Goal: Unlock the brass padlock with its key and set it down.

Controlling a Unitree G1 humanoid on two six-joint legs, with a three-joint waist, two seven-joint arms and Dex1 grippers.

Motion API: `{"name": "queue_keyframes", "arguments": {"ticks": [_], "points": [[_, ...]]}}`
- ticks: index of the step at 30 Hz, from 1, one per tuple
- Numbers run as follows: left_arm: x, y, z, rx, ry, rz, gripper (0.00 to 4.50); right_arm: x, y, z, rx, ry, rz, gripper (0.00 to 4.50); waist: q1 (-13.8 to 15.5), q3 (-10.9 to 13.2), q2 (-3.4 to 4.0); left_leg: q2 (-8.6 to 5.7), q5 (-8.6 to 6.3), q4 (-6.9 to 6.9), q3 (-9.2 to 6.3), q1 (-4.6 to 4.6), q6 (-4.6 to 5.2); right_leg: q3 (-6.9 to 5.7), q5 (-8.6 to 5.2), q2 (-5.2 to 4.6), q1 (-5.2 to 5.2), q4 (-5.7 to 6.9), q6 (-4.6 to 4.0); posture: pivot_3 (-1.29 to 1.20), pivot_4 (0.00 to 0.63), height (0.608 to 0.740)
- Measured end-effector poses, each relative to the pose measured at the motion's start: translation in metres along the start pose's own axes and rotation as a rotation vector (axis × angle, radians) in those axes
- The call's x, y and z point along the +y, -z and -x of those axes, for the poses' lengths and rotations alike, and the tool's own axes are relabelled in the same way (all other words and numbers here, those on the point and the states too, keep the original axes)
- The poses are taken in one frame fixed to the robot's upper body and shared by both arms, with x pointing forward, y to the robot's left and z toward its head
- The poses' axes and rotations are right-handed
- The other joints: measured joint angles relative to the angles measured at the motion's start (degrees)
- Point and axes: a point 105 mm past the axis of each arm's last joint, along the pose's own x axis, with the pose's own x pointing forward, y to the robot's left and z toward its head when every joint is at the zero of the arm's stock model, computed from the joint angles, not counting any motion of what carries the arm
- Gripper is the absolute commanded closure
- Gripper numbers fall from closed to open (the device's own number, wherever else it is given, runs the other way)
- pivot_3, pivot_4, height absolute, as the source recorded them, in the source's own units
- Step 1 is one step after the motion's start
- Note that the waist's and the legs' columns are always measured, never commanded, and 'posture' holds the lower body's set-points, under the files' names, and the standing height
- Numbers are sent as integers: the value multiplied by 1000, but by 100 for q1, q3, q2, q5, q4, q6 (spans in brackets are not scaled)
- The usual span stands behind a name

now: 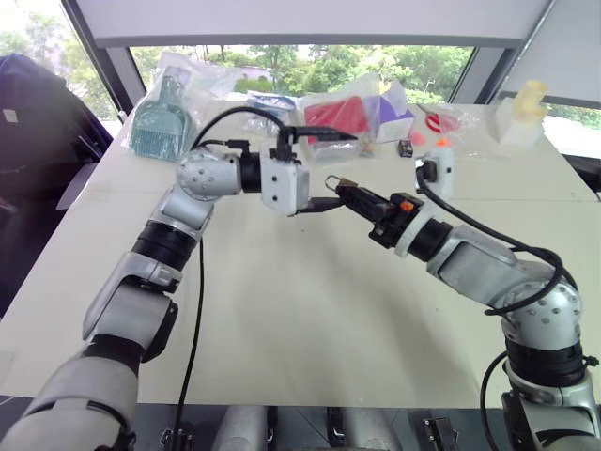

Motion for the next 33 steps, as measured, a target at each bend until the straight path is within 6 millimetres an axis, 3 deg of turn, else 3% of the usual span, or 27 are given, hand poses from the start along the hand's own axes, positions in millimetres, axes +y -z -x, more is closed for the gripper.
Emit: {"name": "queue_keyframes", "arguments": {"ticks": [3, 8, 12, 26, 33], "points": [[4, 10, 5, 39, -2, 221, 93, -5, -3, 1, -9, 24, 17, 4470, -4, 0, 0, 0, 0, 1, 0, 0, 0, 0, 0, 8, 0, 0, 0, 0, 150, 740], [22, 20, 36, 76, -15, 725, 93, -21, -6, 8, -5, 77, 24, 4470, -81, 0, 0, 1, 0, 0, -4, 0, 0, -1, 0, 19, -1, 2, 0, 0, 150, 740], [25, 20, 40, 45, -26, 921, 93, -22, -12, 12, -23, 63, 29, 4470, -102, 0, 0, 0, 0, 1, -3, 0, 0, 0, 0, 19, 0, 2, 1, 0, 150, 740], [10, 39, 14, 34, -65, 1019, 93, 4, -17, 16, -30, -74, -13, 4470, -106, 0, 0, 0, 0, 0, -4, -1, 0, 5, 0, 2, -1, 2, 0, 0, 150, 740], [14, 35, 5, -7, -63, 1010, 93, 17, -15, 18, -30, -112, -9, 4470, -106, 1, -1, 0, 0, 0, -4, -2, 0, 5, 0, -1, -1, -1, 0, 0, 150, 740]]}}
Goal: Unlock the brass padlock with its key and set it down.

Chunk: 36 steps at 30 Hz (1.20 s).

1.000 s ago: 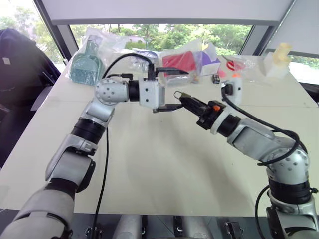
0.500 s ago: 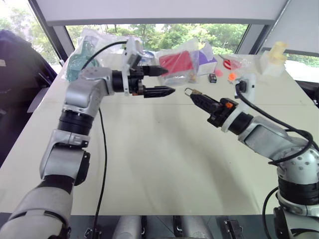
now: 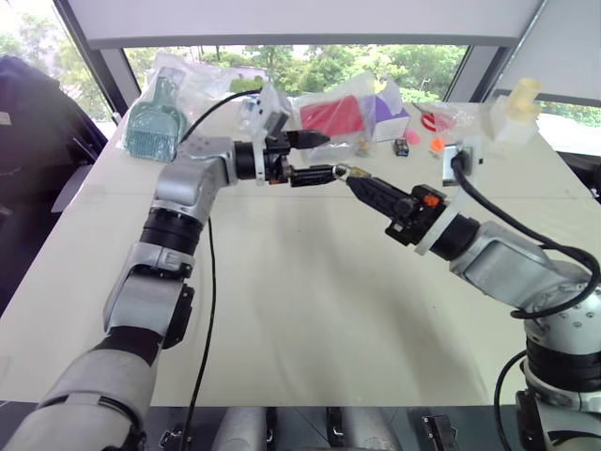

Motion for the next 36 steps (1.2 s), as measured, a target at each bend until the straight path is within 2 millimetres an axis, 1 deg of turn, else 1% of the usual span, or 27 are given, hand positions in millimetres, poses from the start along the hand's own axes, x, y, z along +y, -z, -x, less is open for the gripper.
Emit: {"name": "queue_keyframes", "arguments": {"ticks": [2, 5, 9, 11, 13, 16, 21, 27, 32, 34, 36], "points": [[0, 0, 1, -4, 2, -1, 93, 1, 3, 1, 4, 1, -1, 4470, -1, 0, 0, 0, 0, 0, 0, 0, 0, 0, 0, 0, 0, 0, 0, 0, 150, 740], [0, 0, 4, 14, 8, -21, 93, -3, 5, 2, 7, 22, -11, 4470, -2, 0, 0, 0, 0, 0, 0, 0, 0, 0, 0, 0, 0, 0, 0, 0, 150, 740], [2, 5, 18, 70, 19, -37, 93, -12, 1, 3, -19, 64, -17, 4470, -12, 0, 0, 0, 0, -1, 0, 1, 0, 0, 0, 0, 0, 1, -1, 0, 150, 740], [-1, 11, 27, 95, 35, -12, 93, -15, 0, 3, -26, 79, -21, 4470, -14, 0, 0, 0, 0, -2, 0, 1, 0, 0, 0, 0, -1, 1, -1, 0, 150, 740], [-4, 16, 31, 107, 48, 22, 93, -18, -2, 3, -31, 91, -21, 4470, -9, 0, 0, 1, 0, -2, 0, 0, 0, 0, 0, 0, -2, 1, -1, 0, 150, 740], [-6, 10, 28, 87, 55, 24, 93, -19, -3, 1, -34, 97, -9, 4470, 32, 0, 0, -1, 0, 0, 0, -2, 0, 1, 0, -4, -2, -1, -1, 0, 150, 740], [-12, 3, 17, 40, 76, 53, 93, -16, -1, -4, -21, 81, 0, 4470, 33, 0, 0, -3, 0, -2, 0, -2, 0, 0, 0, -4, -2, -2, -1, 0, 150, 740], [-11, -3, 14, 22, 65, 68, 93, -15, 0, -4, -17, 80, 1, 4470, -4, 0, 0, -2, 0, -1, 0, -2, 0, 1, 0, -4, -3, 0, -1, 0, 150, 740], [-11, -11, 8, -5, 67, 54, 93, -9, 3, -6, -11, 57, -3, 4470, -4, 0, 0, -2, 0, -2, 0, -2, 0, 0, 0, -4, -4, -1, -1, 0, 150, 740], [-11, -12, 8, -7, 66, 49, 93, -5, 5, -6, -5, 39, -4, 4470, -4, 0, 0, -2, 0, -2, 0, -2, 0, 0, 0, -4, -4, -1, -1, 0, 150, 740], [-11, -12, 8, -8, 66, 35, 93, -4, 5, -6, -5, 37, -5, 4470, -3, 0, 0, -2, 0, -2, -1, -2, 0, 1, 0, -4, -4, -1, 0, 0, 150, 740]]}}
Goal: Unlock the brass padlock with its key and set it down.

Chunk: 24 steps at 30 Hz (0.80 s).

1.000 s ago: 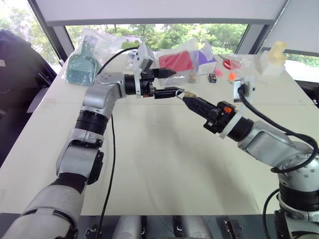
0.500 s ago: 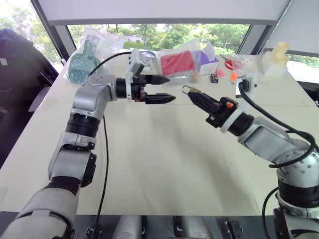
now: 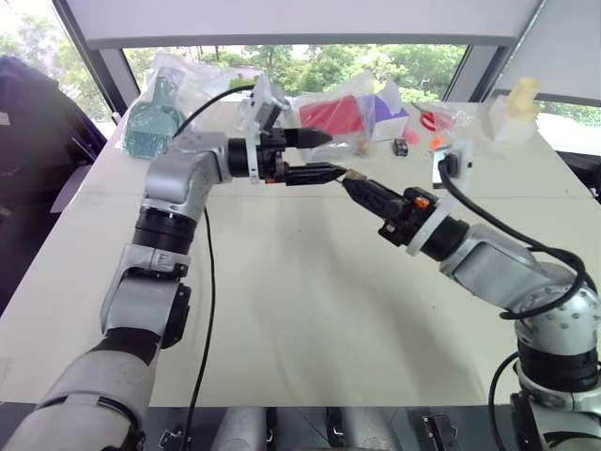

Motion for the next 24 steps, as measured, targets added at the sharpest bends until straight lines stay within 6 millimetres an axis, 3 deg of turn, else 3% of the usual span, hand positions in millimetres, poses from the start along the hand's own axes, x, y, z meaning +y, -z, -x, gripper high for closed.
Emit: {"name": "queue_keyframes", "arguments": {"ticks": [24], "points": [[9, 8, 3, 24, -33, -87, 93, 5, 2, 0, 7, -33, -28, 4470, 5, 0, 0, 0, 0, 0, 0, -1, 0, 0, 0, -2, 0, -1, 0, 0, 150, 740]]}}
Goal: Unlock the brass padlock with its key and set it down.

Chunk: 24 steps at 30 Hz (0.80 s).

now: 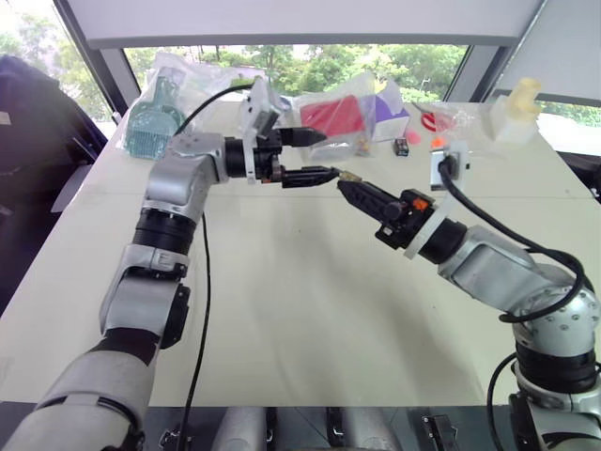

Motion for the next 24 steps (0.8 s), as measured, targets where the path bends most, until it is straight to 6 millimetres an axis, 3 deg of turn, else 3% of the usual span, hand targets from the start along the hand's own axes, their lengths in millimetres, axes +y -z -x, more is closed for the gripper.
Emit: {"name": "queue_keyframes", "arguments": {"ticks": [8, 24], "points": [[2, -2, -10, -30, -9, -53, 93, -5, 0, 3, -15, 20, -16, 4470, -4, 0, 0, 0, 0, 0, 0, 0, 0, 0, 0, 1, 0, 0, 0, 0, 150, 740], [-10, 3, -4, -13, 53, -62, 93, 0, 7, -1, 12, 2, -20, 4470, -8, 0, 0, 1, 0, -3, -1, -1, 0, 0, 0, 1, -1, -2, 0, 0, 150, 740]]}}
